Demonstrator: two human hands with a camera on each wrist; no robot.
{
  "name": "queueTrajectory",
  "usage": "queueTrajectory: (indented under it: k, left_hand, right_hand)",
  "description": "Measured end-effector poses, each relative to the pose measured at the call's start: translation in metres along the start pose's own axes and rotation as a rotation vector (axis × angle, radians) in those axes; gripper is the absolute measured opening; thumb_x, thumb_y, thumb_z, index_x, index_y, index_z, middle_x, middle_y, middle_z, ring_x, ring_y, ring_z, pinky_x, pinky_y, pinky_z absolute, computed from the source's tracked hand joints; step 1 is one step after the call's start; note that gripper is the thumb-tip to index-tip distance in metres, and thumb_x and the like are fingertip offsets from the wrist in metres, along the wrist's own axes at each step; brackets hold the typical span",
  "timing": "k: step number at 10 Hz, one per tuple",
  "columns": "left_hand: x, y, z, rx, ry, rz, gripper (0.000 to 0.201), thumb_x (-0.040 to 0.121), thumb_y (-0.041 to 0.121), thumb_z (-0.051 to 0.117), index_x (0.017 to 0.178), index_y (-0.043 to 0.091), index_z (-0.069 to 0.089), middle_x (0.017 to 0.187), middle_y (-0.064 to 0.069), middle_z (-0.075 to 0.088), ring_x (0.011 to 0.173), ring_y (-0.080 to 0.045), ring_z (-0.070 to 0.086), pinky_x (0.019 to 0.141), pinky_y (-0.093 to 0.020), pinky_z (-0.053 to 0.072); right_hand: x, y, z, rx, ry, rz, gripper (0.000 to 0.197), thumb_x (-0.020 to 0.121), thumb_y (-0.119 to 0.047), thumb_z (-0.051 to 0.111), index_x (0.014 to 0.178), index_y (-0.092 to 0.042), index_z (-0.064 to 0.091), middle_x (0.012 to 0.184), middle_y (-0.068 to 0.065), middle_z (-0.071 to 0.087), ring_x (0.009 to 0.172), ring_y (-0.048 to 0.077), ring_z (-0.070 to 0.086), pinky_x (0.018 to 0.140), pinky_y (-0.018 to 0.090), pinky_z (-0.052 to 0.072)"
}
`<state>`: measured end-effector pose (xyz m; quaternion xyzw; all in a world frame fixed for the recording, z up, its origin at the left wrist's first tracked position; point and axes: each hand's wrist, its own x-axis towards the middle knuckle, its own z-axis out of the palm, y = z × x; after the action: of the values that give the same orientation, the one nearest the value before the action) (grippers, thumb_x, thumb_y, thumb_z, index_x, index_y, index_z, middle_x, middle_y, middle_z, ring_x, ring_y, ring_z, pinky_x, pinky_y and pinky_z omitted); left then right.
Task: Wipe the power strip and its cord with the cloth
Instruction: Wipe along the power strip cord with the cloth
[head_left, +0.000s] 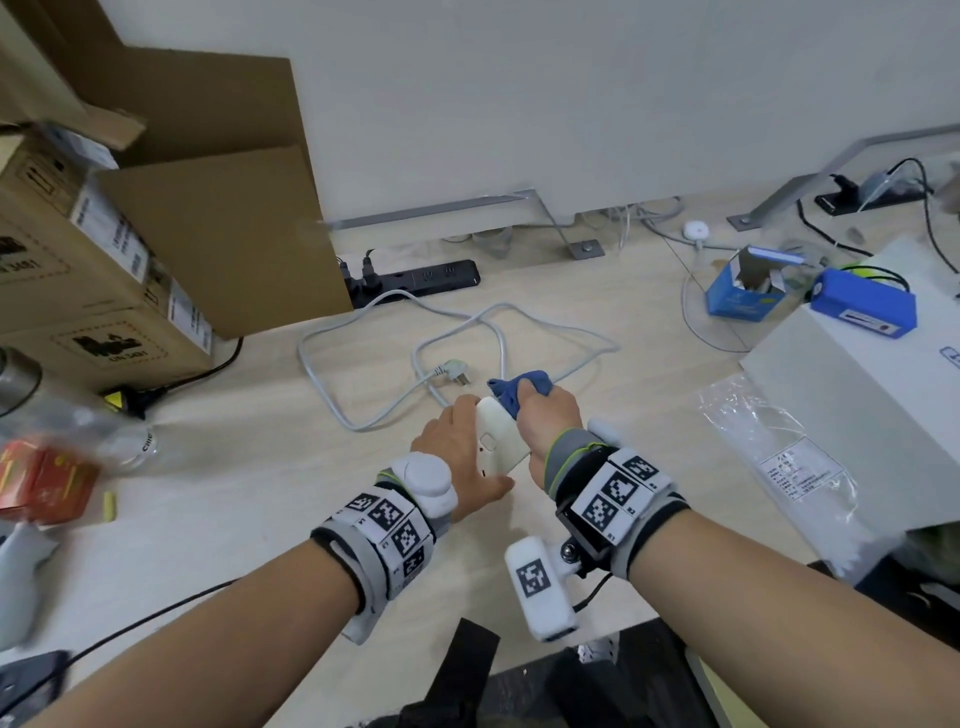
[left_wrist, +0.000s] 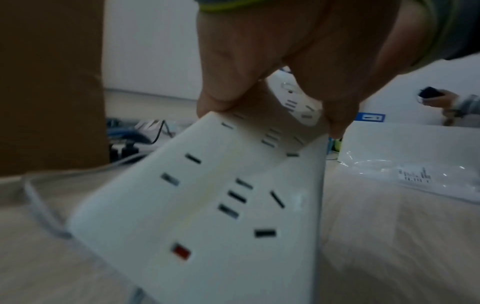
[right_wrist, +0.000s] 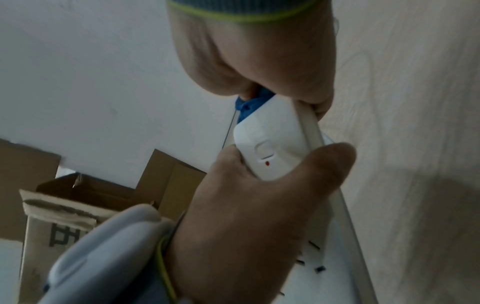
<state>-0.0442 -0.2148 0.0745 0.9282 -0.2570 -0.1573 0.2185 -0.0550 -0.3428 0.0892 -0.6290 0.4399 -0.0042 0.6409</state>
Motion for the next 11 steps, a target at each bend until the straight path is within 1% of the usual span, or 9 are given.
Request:
queueTrajectory:
  k: [2,3,4,5,7,8,9,10,11]
  left_hand:
    - [0.001,-0.005,-0.012,0.358,-0.025,0.088,0.083,0.067,0.048,0.071,0.13,0.017,0.027,0.117,-0.004,0.049,0.101,-0.03,0.05,0.084,-0.04,0.042]
    - [0.004,-0.008,-0.019,0.443,-0.065,0.115,0.085,0.069,0.048,0.07,0.133,0.016,0.025,0.121,-0.004,0.047,0.105,-0.03,0.049,0.086,-0.04,0.04]
    - [0.003,-0.016,-0.02,0.433,-0.102,0.132,0.086,0.068,0.048,0.071,0.134,0.017,0.024,0.123,-0.004,0.047,0.105,-0.029,0.048,0.087,-0.04,0.04]
    - [0.0,-0.026,-0.018,0.404,-0.135,0.154,0.086,0.067,0.049,0.071,0.134,0.018,0.025,0.121,-0.002,0.048,0.103,-0.027,0.049,0.087,-0.039,0.041]
    - [-0.015,-0.053,-0.019,0.329,-0.161,0.229,0.083,0.062,0.052,0.069,0.128,0.022,0.031,0.11,0.001,0.053,0.093,-0.026,0.051,0.082,-0.038,0.042]
    - [-0.025,-0.077,-0.022,0.296,-0.201,0.26,0.08,0.057,0.048,0.07,0.121,0.027,0.028,0.102,0.004,0.054,0.086,-0.022,0.052,0.076,-0.034,0.038]
    - [-0.032,-0.094,-0.025,0.212,-0.213,0.206,0.078,0.057,0.047,0.071,0.121,0.03,0.029,0.102,0.005,0.054,0.085,-0.023,0.052,0.073,-0.032,0.034]
    - [-0.033,-0.09,-0.024,0.085,-0.2,0.13,0.084,0.058,0.044,0.072,0.128,0.033,0.028,0.108,0.007,0.05,0.09,-0.021,0.049,0.076,-0.032,0.04]
    - [-0.028,-0.079,-0.021,-0.082,-0.143,0.028,0.091,0.058,0.042,0.075,0.134,0.037,0.025,0.111,0.005,0.051,0.091,-0.022,0.053,0.076,-0.037,0.05]
  right_hand:
    - [0.003,-0.005,0.001,0.055,0.056,0.162,0.034,0.099,-0.027,0.041,0.117,0.0,0.053,0.092,0.013,0.058,0.086,0.027,0.054,0.086,0.041,0.049]
    - [0.003,-0.02,0.005,0.057,0.046,0.214,0.04,0.101,-0.028,0.038,0.133,-0.005,0.043,0.13,0.015,0.052,0.094,0.022,0.054,0.076,0.029,0.044]
    - [0.005,-0.023,0.003,-0.127,0.048,0.247,0.007,0.1,-0.032,0.041,0.105,-0.027,0.041,0.114,0.003,0.045,0.096,0.018,0.051,0.083,0.027,0.044]
    - [0.015,-0.013,-0.01,0.344,0.03,0.232,0.026,0.1,-0.012,0.035,0.075,-0.019,0.038,0.085,0.003,0.048,0.066,0.015,0.051,0.068,0.029,0.05]
    - [0.034,-0.019,-0.021,0.331,0.038,0.217,0.019,0.098,-0.008,0.033,0.085,-0.009,0.046,0.074,0.004,0.047,0.061,0.016,0.049,0.062,0.031,0.046]
    - [0.045,-0.032,-0.041,0.306,0.121,0.242,0.021,0.101,-0.013,0.035,0.085,-0.006,0.046,0.064,0.008,0.041,0.053,0.018,0.039,0.058,0.032,0.039]
    - [0.055,-0.039,-0.053,0.382,0.181,0.294,0.035,0.102,-0.018,0.033,0.069,-0.008,0.042,0.06,0.009,0.039,0.05,0.018,0.036,0.051,0.029,0.034]
    - [0.051,-0.041,-0.039,0.495,0.094,0.215,0.031,0.101,-0.03,0.039,0.086,-0.007,0.052,0.07,0.011,0.054,0.06,0.023,0.053,0.057,0.036,0.046]
    - [0.044,-0.036,-0.02,0.586,-0.048,0.205,0.037,0.101,-0.038,0.031,0.102,-0.006,0.05,0.08,0.015,0.055,0.073,0.027,0.056,0.081,0.044,0.05]
